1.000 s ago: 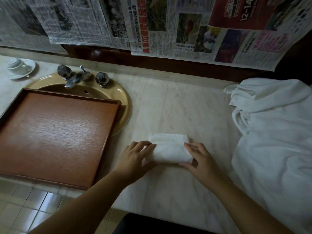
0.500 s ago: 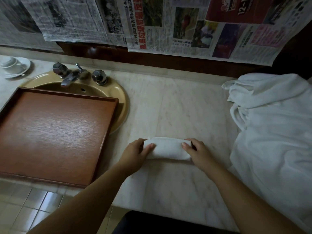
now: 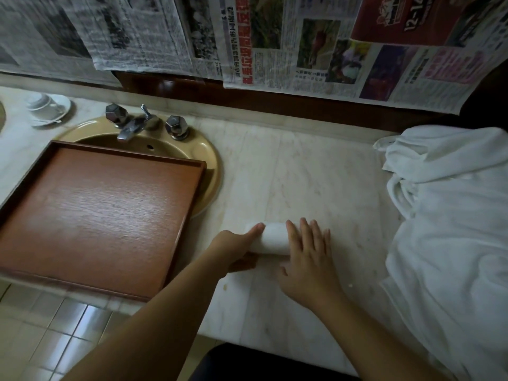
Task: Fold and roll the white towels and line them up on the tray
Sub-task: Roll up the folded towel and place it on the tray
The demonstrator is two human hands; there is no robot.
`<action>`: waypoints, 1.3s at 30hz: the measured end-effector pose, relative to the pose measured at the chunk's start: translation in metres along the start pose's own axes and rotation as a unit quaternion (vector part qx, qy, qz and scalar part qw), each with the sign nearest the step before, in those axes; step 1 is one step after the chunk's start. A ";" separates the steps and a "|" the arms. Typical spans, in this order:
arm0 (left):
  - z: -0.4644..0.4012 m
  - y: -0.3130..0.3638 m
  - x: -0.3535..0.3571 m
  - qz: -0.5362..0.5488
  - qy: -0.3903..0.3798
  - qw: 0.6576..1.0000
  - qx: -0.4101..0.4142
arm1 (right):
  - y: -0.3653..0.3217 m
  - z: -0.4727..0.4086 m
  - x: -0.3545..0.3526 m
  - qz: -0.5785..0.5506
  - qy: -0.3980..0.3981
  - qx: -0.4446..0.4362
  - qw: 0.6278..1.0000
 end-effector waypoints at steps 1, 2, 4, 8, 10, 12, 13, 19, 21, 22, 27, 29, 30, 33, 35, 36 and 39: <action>0.000 0.002 0.000 0.036 0.005 0.999 -0.008 | -0.001 -0.007 -0.001 0.010 -0.004 -0.002 1.000; -0.002 0.006 0.001 0.056 0.012 0.998 -0.007 | 0.000 -0.015 -0.003 0.015 -0.003 -0.005 1.000; -0.008 0.017 0.001 0.074 0.032 0.997 0.007 | 0.001 -0.032 -0.006 0.026 -0.008 -0.008 1.000; -0.021 0.038 -0.001 0.054 0.083 0.995 0.023 | 0.001 -0.058 -0.013 0.060 -0.072 -0.016 0.995; -0.018 0.040 0.000 0.007 0.123 0.992 0.035 | 0.001 -0.064 -0.017 0.075 -0.097 -0.010 0.992; -0.013 0.029 0.009 0.017 0.148 0.988 0.032 | -0.002 -0.061 -0.021 0.086 -0.107 0.000 0.990; -0.009 0.022 0.017 0.059 0.149 0.987 0.026 | -0.003 -0.055 -0.022 0.083 -0.114 0.006 0.990; 0.016 0.016 0.045 0.208 0.179 0.962 -0.001 | -0.009 0.003 -0.017 -0.048 -0.123 0.029 0.991; 0.017 0.024 0.040 0.250 0.183 0.951 0.011 | -0.011 0.016 -0.021 -0.082 -0.076 0.007 0.994; 0.017 0.027 0.037 0.270 0.181 0.946 0.021 | -0.012 0.020 -0.024 -0.089 -0.054 -0.006 0.995; 0.041 0.054 0.020 0.295 0.172 0.933 0.111 | -0.013 0.029 -0.040 -0.101 0.018 -0.064 0.993; 0.053 0.071 0.003 0.276 0.155 0.935 0.157 | -0.018 0.033 -0.050 -0.167 -0.027 -0.087 0.982; 0.058 0.081 -0.007 0.262 0.136 0.937 0.186 | -0.018 0.033 -0.056 -0.231 -0.091 -0.075 0.966; 0.077 0.114 -0.041 0.208 0.063 0.940 0.261 | -0.029 0.025 -0.072 -0.420 -0.294 -0.018 0.858; 0.088 0.134 -0.057 0.185 0.013 0.942 0.281 | -0.045 0.012 -0.089 -0.514 -0.325 -0.009 0.794; 0.093 0.141 -0.064 0.181 -0.008 0.941 0.287 | -0.058 0.006 -0.099 -0.563 -0.344 -0.012 0.752; 0.101 0.154 -0.081 0.171 -0.040 0.937 0.303 | -0.106 -0.005 -0.124 -0.640 -0.423 -0.032 0.641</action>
Point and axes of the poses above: each hand's wrist, its own z-axis away from the middle knuckle, its own x-axis out of the palm, y = z × x, the point moved 6 cm from there along -z, towards the middle knuckle, and after that the axes turned 13 degrees about x, right-handed, at the moved point
